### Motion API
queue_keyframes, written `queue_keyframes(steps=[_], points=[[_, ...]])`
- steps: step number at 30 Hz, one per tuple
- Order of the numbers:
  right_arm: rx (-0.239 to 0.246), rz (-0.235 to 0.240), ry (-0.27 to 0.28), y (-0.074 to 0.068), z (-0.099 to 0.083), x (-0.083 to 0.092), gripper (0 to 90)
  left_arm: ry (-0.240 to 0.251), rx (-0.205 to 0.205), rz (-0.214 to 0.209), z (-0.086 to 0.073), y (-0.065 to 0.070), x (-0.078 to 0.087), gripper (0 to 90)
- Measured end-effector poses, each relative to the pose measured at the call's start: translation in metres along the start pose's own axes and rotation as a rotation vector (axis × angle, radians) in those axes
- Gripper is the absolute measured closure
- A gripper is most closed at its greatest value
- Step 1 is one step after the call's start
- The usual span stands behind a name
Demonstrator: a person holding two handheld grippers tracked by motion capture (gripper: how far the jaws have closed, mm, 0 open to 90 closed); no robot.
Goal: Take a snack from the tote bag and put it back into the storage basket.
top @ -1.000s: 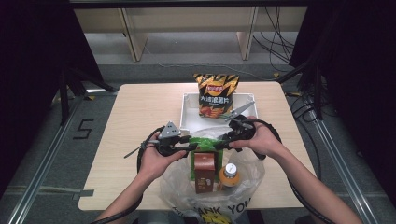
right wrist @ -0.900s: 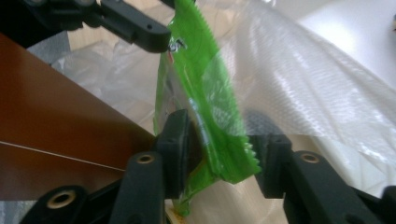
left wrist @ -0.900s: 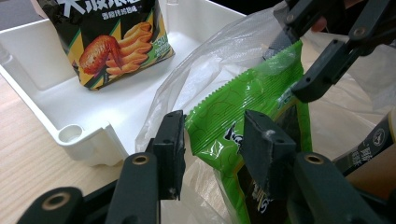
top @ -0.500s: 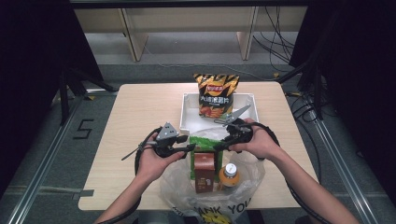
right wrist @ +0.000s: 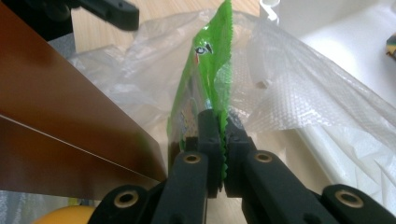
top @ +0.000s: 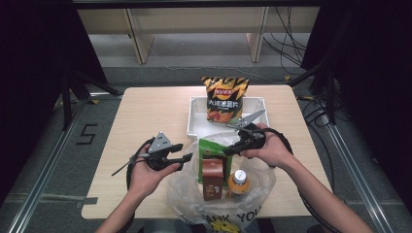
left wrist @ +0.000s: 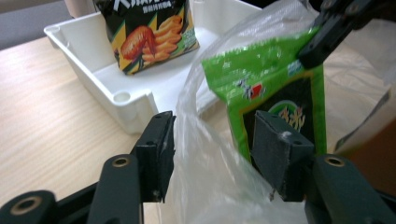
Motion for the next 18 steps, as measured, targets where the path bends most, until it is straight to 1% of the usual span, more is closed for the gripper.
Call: queue_keyframes(steps=[1, 2, 3, 4, 5, 6, 7, 8, 9, 10, 11, 12, 13, 14, 15, 16, 17, 18], points=[[0.01, 0.003, 0.013, -0.001, 0.0, 0.001, 89.4, 0.004, 0.001, -0.007, -0.002, -0.001, 0.001, 46.6], [0.024, -0.008, 0.026, -0.001, 0.001, 0.001, 89.5, 0.005, 0.006, -0.004, -0.004, -0.001, 0.002, 46.3], [0.019, 0.0, 0.021, -0.002, 0.002, 0.003, 89.6, 0.003, 0.007, 0.001, -0.006, -0.001, 0.003, 46.0], [0.015, -0.007, 0.026, -0.002, 0.002, 0.004, 89.6, 0.002, 0.008, -0.001, -0.007, -0.001, 0.004, 45.9], [-0.004, 0.001, 0.037, -0.004, 0.003, 0.004, 89.8, 0.003, 0.018, 0.002, -0.008, -0.001, 0.004, 45.8], [-0.002, -0.001, 0.031, -0.004, 0.003, 0.005, 89.8, 0.005, 0.024, 0.003, -0.01, 0.0, 0.004, 45.7], [0.018, -0.015, 0.034, -0.003, 0.004, 0.006, 89.9, 0.009, 0.028, 0.001, -0.011, 0.001, 0.004, 45.7], [0.002, -0.006, 0.033, -0.005, 0.004, 0.006, 89.9, 0.009, 0.027, 0.001, -0.012, 0.001, 0.005, 45.6], [0.012, -0.002, 0.034, -0.005, 0.005, 0.007, 89.9, 0.008, 0.025, -0.004, -0.014, 0.002, 0.005, 45.5], [0.013, -0.003, 0.041, -0.006, 0.006, 0.007, 89.9, 0.005, 0.035, -0.005, -0.016, 0.003, 0.006, 45.5], [0.023, -0.013, 0.048, -0.005, 0.007, 0.008, 89.9, 0.001, 0.033, -0.006, -0.017, 0.003, 0.007, 45.5], [0.02, 0.001, 0.055, -0.007, 0.008, 0.01, 90.0, 0.001, 0.033, -0.005, -0.019, 0.004, 0.007, 45.4], [-0.009, -0.007, 0.063, -0.009, 0.008, 0.01, 90.0, -0.005, 0.025, -0.003, -0.021, 0.004, 0.008, 45.4], [-0.002, -0.005, 0.062, -0.009, 0.01, 0.012, 90.0, -0.005, 0.014, -0.008, -0.022, 0.004, 0.008, 45.3], [0.011, -0.001, 0.072, -0.009, 0.011, 0.014, 90.0, -0.009, 0.025, 0.002, -0.024, 0.005, 0.01, 45.3], [-0.013, -0.001, 0.066, -0.011, 0.011, 0.016, 90.0, -0.007, 0.03, 0.003, -0.025, 0.005, 0.01, 45.3], [-0.007, -0.008, 0.082, -0.011, 0.013, 0.016, 90.0, -0.005, 0.017, 0.003, -0.026, 0.005, 0.012, 45.2], [-0.004, -0.004, 0.086, -0.011, 0.014, 0.018, 90.0, -0.002, 0.019, 0.005, -0.027, 0.005, 0.014, 45.2]])
Point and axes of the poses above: each handheld gripper's, and its own axes: x roughly backward along the jaws, z roughly out of its top, y roughly to its right, the point moved 4 cm from there along -x, roughly forward along the jaws, and after that the axes turned 1 degree about -z, right-handed, at the moved point
